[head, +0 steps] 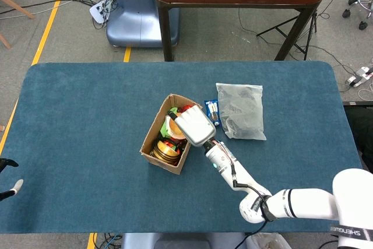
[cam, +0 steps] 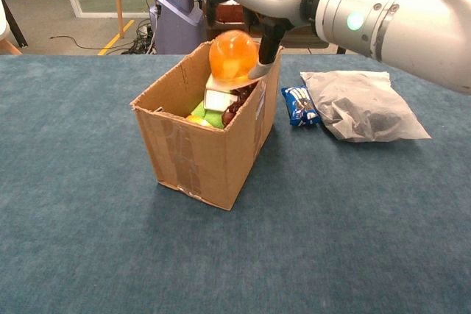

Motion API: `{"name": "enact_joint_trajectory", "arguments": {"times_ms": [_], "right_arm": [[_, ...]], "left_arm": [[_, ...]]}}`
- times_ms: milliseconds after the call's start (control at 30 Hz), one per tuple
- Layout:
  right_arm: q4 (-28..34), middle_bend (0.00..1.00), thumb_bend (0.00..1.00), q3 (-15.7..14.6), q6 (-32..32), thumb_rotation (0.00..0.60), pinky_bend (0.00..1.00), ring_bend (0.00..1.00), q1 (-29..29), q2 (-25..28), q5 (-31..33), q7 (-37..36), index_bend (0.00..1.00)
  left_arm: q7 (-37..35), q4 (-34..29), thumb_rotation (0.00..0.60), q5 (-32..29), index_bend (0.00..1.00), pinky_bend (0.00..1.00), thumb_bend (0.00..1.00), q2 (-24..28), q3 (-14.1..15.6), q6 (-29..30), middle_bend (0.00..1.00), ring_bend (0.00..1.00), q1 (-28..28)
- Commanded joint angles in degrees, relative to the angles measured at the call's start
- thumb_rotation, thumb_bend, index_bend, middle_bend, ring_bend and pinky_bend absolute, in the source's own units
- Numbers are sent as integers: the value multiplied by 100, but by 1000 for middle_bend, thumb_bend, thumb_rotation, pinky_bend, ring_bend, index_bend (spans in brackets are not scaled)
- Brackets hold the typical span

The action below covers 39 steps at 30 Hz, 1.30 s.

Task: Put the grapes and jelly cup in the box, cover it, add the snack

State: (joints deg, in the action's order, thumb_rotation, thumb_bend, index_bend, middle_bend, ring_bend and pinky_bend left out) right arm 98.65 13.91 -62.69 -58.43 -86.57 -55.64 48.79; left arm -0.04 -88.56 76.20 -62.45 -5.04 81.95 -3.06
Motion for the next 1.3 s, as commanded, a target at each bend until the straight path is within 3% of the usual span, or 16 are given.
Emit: {"name": "enact_joint_trajectory", "arguments": {"times_ms": [33,333,433,633,700,800,967,1300], "right_arm": [[108,1000,0,-19,-100,600,1000,1000,41,94,-94,-1,89],[1192,979,0,-247,-771,600,1000,999,535,1025,-515,251,71],[1563,882,0,-393,-1016,600,982,940,790,1440,-630,360,72],[1891,544,0,-657,-1220,600,746,636,1301,2192,-766,88,72],[1893,409,0,-721,-1200,600,612,434,1430,2371,-737,-60,72],[1772,277,0,-850,-1125,600,449,262,1623,2539,-707,-303,72],[1329,140,0,-1161,-1014,600,283,124,1941,2476,-892,-633,72],[-237,87,0,-1298,-858,600,244,69,2367,1676,-1448,-1872,63]], "left_arm": [[13,-3,600,7,421,459,225,-3,4,4,379,306,0],[112,8,600,8,421,459,225,-40,22,-16,380,306,-13],[149,-4,600,11,421,459,225,-49,24,-10,380,306,-16],[195,3,600,18,421,459,224,-65,40,-34,380,306,-28],[208,8,600,9,421,459,224,-74,39,-47,379,306,-35],[226,24,600,-16,421,459,225,-88,40,-81,380,306,-45],[248,42,600,-18,421,459,225,-105,45,-91,380,306,-52],[197,52,600,-52,421,459,225,-91,45,-144,380,306,-61]]}}
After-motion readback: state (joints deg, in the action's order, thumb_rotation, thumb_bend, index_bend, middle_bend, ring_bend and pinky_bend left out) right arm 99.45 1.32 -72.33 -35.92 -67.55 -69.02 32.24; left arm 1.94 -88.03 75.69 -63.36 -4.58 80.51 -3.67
